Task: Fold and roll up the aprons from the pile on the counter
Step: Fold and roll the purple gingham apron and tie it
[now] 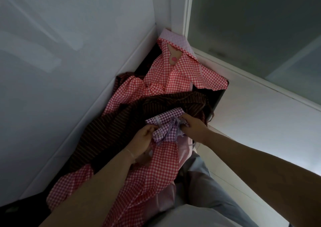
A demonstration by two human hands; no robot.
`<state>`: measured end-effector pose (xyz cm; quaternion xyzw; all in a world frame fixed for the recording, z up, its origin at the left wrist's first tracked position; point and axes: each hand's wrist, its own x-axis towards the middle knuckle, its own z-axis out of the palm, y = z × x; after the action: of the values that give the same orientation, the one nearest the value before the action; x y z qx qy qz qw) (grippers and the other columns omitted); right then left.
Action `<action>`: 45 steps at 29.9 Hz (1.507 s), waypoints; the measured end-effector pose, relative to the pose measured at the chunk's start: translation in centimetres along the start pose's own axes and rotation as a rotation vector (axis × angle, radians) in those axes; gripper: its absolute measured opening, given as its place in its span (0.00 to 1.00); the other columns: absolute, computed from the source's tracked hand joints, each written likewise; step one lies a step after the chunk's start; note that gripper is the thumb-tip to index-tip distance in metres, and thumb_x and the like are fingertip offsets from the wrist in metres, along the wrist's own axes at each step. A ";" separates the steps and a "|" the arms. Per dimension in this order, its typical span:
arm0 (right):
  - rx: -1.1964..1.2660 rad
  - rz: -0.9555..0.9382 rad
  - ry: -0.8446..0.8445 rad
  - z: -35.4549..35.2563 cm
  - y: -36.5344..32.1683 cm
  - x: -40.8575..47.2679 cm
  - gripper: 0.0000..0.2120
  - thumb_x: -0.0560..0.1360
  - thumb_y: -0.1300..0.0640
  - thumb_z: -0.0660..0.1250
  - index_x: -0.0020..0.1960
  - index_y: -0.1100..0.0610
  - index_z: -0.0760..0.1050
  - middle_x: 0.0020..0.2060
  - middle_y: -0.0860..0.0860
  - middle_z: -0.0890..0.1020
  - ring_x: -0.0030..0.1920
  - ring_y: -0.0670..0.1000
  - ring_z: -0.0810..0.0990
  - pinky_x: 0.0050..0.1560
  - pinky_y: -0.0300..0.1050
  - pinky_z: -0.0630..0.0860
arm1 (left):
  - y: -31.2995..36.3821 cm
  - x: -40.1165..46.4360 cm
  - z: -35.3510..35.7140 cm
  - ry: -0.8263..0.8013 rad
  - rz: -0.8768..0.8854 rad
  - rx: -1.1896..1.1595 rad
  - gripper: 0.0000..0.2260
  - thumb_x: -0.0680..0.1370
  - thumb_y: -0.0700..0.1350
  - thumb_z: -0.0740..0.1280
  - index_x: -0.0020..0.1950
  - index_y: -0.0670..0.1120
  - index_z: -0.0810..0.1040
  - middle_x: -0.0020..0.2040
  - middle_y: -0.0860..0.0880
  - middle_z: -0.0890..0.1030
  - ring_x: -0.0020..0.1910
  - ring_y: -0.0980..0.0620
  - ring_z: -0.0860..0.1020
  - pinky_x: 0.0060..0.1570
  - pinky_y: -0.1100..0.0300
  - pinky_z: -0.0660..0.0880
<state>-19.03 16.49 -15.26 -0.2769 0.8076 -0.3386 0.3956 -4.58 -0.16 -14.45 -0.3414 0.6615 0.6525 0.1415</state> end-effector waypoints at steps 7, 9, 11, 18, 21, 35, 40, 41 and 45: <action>0.087 0.153 0.014 -0.7 -2.3 2.9 0.13 0.78 0.63 0.61 0.59 0.68 0.73 0.50 0.58 0.77 0.50 0.54 0.74 0.43 0.42 0.66 | 0.2 -0.4 0.9 0.040 -0.030 0.047 0.28 0.74 0.48 0.70 0.69 0.51 0.60 0.62 0.53 0.73 0.55 0.59 0.73 0.55 0.61 0.71; 0.112 0.209 0.002 -0.8 -2.2 3.5 0.14 0.77 0.64 0.61 0.57 0.74 0.72 0.45 0.64 0.75 0.45 0.56 0.73 0.37 0.43 0.68 | -0.2 -0.1 1.6 0.123 0.064 0.177 0.35 0.73 0.44 0.74 0.72 0.49 0.55 0.60 0.56 0.71 0.57 0.57 0.73 0.56 0.60 0.70; 0.104 0.234 -0.002 -0.8 -2.4 3.7 0.14 0.76 0.65 0.62 0.55 0.76 0.71 0.43 0.70 0.74 0.42 0.54 0.71 0.31 0.38 0.65 | -0.1 0.3 2.1 0.292 0.110 0.254 0.33 0.74 0.47 0.73 0.71 0.49 0.57 0.57 0.54 0.74 0.53 0.53 0.76 0.52 0.58 0.72; 0.071 0.230 -0.021 -0.4 -1.6 4.8 0.17 0.75 0.52 0.67 0.55 0.64 0.72 0.49 0.54 0.78 0.51 0.53 0.77 0.47 0.44 0.71 | 2.1 3.4 2.0 0.461 -0.155 0.234 0.26 0.73 0.56 0.70 0.63 0.47 0.62 0.53 0.42 0.79 0.46 0.41 0.79 0.48 0.46 0.77; -0.004 0.220 0.037 -0.3 -2.0 4.2 0.24 0.75 0.47 0.68 0.64 0.59 0.67 0.52 0.50 0.74 0.54 0.51 0.74 0.49 0.43 0.69 | 2.7 4.4 1.6 0.461 -0.240 0.203 0.32 0.73 0.59 0.68 0.69 0.44 0.62 0.60 0.39 0.76 0.55 0.38 0.77 0.54 0.47 0.75; -0.084 0.288 -0.186 -1.7 -2.3 5.0 0.42 0.67 0.47 0.77 0.71 0.59 0.58 0.65 0.56 0.71 0.63 0.55 0.72 0.61 0.48 0.71 | 1.9 3.3 0.8 0.410 0.054 0.721 0.19 0.78 0.56 0.63 0.61 0.43 0.72 0.59 0.42 0.69 0.57 0.42 0.72 0.54 0.51 0.72; -0.152 0.150 -0.024 -0.4 -1.0 4.0 0.33 0.61 0.45 0.79 0.59 0.54 0.70 0.58 0.55 0.72 0.59 0.54 0.70 0.62 0.50 0.71 | 1.7 2.6 -0.1 0.392 0.219 0.888 0.19 0.79 0.54 0.63 0.59 0.40 0.74 0.59 0.42 0.69 0.58 0.44 0.70 0.54 0.51 0.72; -0.157 0.103 -0.003 -0.3 -1.0 3.6 0.30 0.61 0.46 0.80 0.57 0.55 0.71 0.55 0.53 0.73 0.57 0.52 0.71 0.60 0.48 0.71 | 1.7 2.4 -0.2 0.396 0.276 0.892 0.17 0.78 0.53 0.65 0.57 0.39 0.75 0.59 0.42 0.69 0.58 0.44 0.69 0.55 0.51 0.72; -0.012 0.022 -0.014 -1.8 -2.7 2.3 0.22 0.66 0.55 0.79 0.50 0.55 0.68 0.47 0.50 0.77 0.49 0.51 0.77 0.48 0.40 0.74 | 3.8 1.9 -1.2 0.286 0.399 0.910 0.13 0.80 0.51 0.61 0.50 0.41 0.75 0.52 0.46 0.74 0.50 0.47 0.74 0.47 0.52 0.71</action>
<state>-21.25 13.74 -13.47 -0.2728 0.8097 -0.3275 0.4034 -8.06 -2.16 -12.60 -0.1982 0.9435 0.2596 0.0564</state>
